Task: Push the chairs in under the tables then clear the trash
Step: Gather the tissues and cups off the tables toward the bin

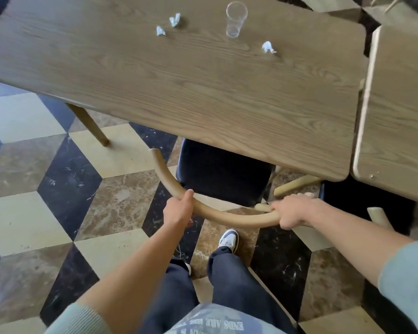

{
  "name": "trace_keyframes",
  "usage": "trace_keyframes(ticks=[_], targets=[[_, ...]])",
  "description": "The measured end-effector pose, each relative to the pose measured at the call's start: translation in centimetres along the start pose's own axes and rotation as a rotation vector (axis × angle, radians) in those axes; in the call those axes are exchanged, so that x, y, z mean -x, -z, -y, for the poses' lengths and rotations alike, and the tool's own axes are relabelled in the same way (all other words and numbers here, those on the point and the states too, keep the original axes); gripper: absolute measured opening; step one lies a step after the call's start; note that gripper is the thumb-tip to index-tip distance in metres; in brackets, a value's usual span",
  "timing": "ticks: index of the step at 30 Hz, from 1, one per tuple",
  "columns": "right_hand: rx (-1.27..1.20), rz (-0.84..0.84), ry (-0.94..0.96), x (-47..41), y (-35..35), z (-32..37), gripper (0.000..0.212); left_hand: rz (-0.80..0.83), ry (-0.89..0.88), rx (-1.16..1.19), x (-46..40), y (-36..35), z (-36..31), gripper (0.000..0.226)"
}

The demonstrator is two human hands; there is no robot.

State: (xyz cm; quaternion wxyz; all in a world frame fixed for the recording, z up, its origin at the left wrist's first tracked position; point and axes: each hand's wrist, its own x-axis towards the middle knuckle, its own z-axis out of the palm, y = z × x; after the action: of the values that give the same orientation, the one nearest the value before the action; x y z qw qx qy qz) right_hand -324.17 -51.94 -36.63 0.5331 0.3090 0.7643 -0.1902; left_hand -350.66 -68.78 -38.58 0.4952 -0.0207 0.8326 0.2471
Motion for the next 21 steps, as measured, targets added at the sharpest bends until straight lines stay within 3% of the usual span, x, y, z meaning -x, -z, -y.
trace_keyframes(ticks=[3,7,9,16,21], targets=[[-0.061,-0.058,0.015,0.3,3.4,5.4,0.071,0.148,0.006,-0.019,-0.3,5.3,0.2,0.058],[-0.319,-0.352,0.176,0.1,11.4,14.2,0.044,0.221,-0.074,-0.018,-1.6,13.3,0.4,0.051],[-0.334,-0.474,0.255,0.2,16.1,21.3,0.029,0.221,-0.131,0.012,-2.4,19.9,1.3,0.045],[-0.192,-0.556,0.455,-1.0,29.7,42.8,0.009,0.035,-0.233,0.187,-6.5,41.7,2.0,0.037],[-0.152,-0.552,0.518,-4.7,38.0,53.6,0.015,-0.075,-0.232,0.191,-11.9,53.0,0.6,0.029]])
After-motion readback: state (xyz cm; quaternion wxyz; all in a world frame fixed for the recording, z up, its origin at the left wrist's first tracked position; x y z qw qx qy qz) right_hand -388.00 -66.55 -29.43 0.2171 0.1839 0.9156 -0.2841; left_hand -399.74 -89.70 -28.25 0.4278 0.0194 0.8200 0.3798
